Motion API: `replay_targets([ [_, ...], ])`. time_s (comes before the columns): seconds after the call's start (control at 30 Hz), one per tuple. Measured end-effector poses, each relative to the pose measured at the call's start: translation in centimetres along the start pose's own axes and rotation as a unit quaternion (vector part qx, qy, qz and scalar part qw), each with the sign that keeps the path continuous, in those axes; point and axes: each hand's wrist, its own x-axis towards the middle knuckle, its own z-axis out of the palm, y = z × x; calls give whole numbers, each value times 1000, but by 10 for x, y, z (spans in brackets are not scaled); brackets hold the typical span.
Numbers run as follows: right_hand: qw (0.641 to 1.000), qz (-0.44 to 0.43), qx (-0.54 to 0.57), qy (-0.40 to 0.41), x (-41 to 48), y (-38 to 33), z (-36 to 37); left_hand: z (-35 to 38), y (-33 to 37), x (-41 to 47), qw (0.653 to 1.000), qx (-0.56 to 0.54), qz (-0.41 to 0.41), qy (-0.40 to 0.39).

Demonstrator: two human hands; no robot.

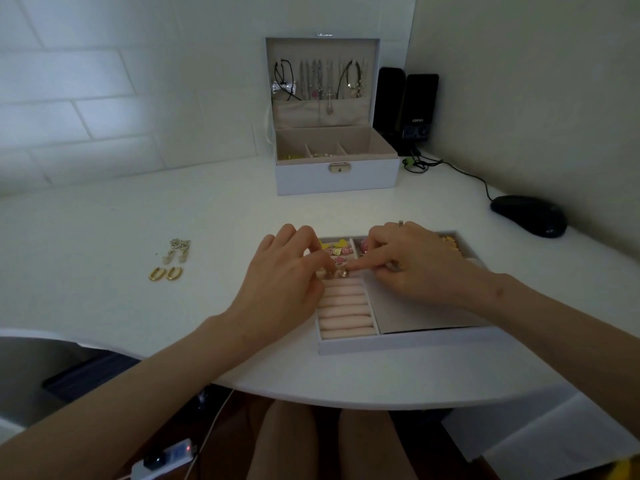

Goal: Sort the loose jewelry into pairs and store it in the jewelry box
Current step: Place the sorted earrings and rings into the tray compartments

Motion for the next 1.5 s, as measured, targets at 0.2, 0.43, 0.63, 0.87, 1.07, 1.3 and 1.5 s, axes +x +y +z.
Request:
replay_targets([
  [0.2, 1000, 8, -5, -12, -1, -1, -1, 1, -1, -2, 1000, -3, 4, 10],
  [0.43, 1000, 18, 1, -16, 1, -2, -1, 3, -2, -2, 1000, -6, 8, -8],
  [0.63, 999, 25, 23, -21, 2, -2, -2, 3, -4, 2, 1000, -17, 0, -6],
  [0.87, 999, 26, 14, -29, 3, -3, -6, 3, -6, -2, 999, -38, -11, 15],
  [1.07, 999, 27, 35, -24, 5, -5, -6, -4, -9, -5, 998, -43, -24, 34],
  [1.3, 995, 7, 93, 33, 23, -29, -7, -21, -28, -15, 993, -45, -95, 62],
  [1.5, 995, -1, 100, 25, 79, -68, 3, -58, -118, -16, 950, 8, -309, -51],
])
